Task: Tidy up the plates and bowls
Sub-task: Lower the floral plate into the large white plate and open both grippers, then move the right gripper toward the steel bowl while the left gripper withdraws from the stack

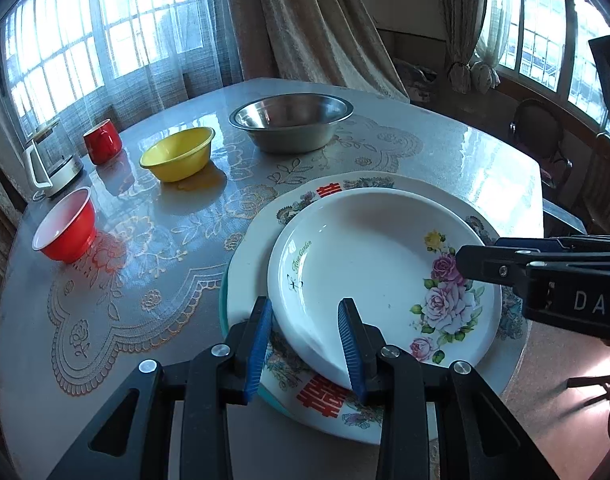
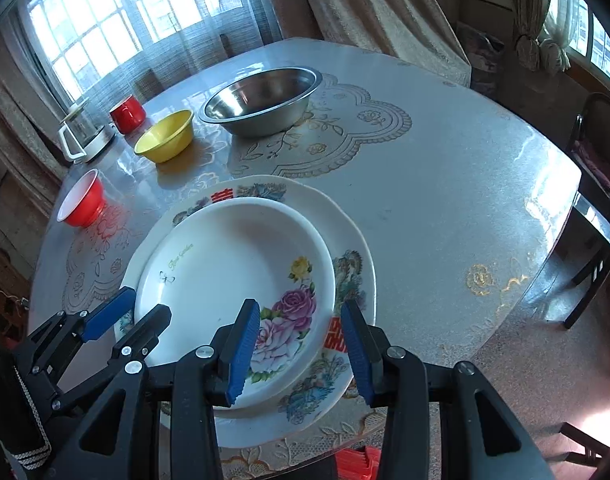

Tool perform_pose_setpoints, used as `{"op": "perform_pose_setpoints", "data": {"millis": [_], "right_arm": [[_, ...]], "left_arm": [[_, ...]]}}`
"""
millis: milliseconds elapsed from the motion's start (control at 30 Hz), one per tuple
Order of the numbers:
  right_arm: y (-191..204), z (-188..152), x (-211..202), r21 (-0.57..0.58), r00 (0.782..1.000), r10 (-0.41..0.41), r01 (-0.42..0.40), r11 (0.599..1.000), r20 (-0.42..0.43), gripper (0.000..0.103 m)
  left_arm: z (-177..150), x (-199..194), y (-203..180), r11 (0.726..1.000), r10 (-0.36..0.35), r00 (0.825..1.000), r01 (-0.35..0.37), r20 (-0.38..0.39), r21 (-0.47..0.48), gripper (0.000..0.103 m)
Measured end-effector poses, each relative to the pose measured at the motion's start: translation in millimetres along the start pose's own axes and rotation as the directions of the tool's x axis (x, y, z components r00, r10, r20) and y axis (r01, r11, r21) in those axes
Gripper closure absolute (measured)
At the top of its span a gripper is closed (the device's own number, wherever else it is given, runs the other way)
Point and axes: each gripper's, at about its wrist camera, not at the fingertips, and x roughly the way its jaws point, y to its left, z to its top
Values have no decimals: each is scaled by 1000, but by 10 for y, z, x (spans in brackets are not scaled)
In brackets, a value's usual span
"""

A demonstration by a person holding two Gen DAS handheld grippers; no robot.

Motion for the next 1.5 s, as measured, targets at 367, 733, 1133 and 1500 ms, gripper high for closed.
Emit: {"op": "perform_pose_setpoints", "data": {"millis": [367, 733, 1133, 1500], "right_arm": [[39, -84, -12, -4, 1000, 23, -23, 1000, -5, 58], [11, -130, -30, 14, 999, 53, -53, 999, -5, 58], [-100, -20, -127, 69, 992, 107, -112, 991, 67, 58], [-419, 615, 89, 103, 988, 77, -92, 990, 134, 51]], "left_arm": [[-35, -16, -60, 1000, 1, 1000, -1, 10, 18, 62], [-42, -109, 97, 996, -52, 998, 54, 28, -77, 51], [-7, -272, 419, 980, -23, 997, 37, 73, -195, 21], [419, 2, 866, 965, 33, 999, -28, 16, -262, 14]]}}
